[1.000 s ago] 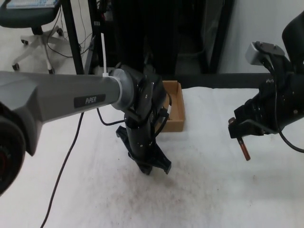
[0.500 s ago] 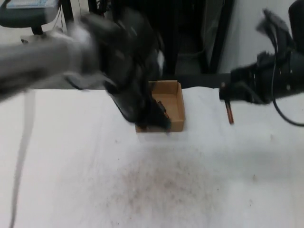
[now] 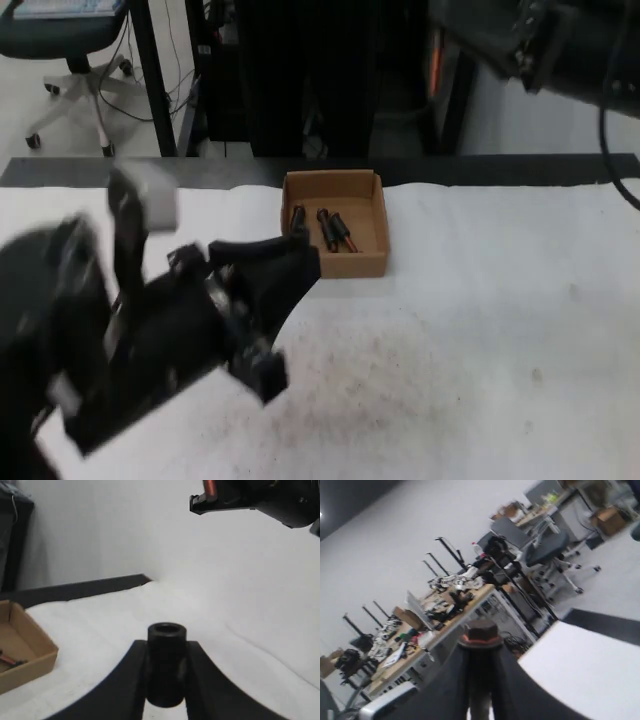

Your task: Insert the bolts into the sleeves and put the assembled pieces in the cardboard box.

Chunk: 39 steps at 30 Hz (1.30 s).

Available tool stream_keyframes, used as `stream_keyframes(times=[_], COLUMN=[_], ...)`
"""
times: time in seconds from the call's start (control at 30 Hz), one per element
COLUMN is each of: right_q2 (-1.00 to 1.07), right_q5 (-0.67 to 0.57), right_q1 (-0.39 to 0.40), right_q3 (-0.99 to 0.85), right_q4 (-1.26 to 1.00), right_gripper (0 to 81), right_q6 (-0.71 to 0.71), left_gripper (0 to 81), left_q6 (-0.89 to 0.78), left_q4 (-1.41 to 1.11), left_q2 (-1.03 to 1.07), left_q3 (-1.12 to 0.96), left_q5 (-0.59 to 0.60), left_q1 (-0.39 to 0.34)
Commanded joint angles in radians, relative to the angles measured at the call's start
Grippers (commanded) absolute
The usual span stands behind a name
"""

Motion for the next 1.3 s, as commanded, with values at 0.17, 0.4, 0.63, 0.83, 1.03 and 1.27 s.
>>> stream_keyframes(times=[0.17,0.4,0.63,0.83,1.03,1.27], right_q2=[-0.032,-0.032,-0.032,-0.032,-0.032,-0.032], right_q5=[-0.085,-0.061,0.137,0.198,0.198,0.198], right_q1=[0.109,0.237,0.308,0.317,0.317,0.317], right_q3=[0.081,0.087,0.087,0.087,0.084,0.084], right_q4=[-0.283,-0.107,0.077,0.075,0.059,-0.048], right_gripper=[0.8,0.8,0.8,0.8,0.8,0.8], right_q6=[0.051,-0.162,-0.410,-0.426,-0.426,-0.423], left_gripper=[0.4,0.4,0.4,0.4,0.4,0.4], left_q6=[0.039,0.131,0.131,0.149,0.153,0.153], left_q4=[-0.120,-0.072,-0.014,-0.014,-0.016,-0.016], left_q2=[0.037,0.069,0.069,0.069,0.070,0.070], left_q3=[-0.012,-0.059,-0.091,-0.119,-0.123,-0.123], left_q5=[0.245,0.324,0.324,0.308,0.224,0.203], left_q1=[0.000,0.000,0.000,0.000,0.000,0.000])
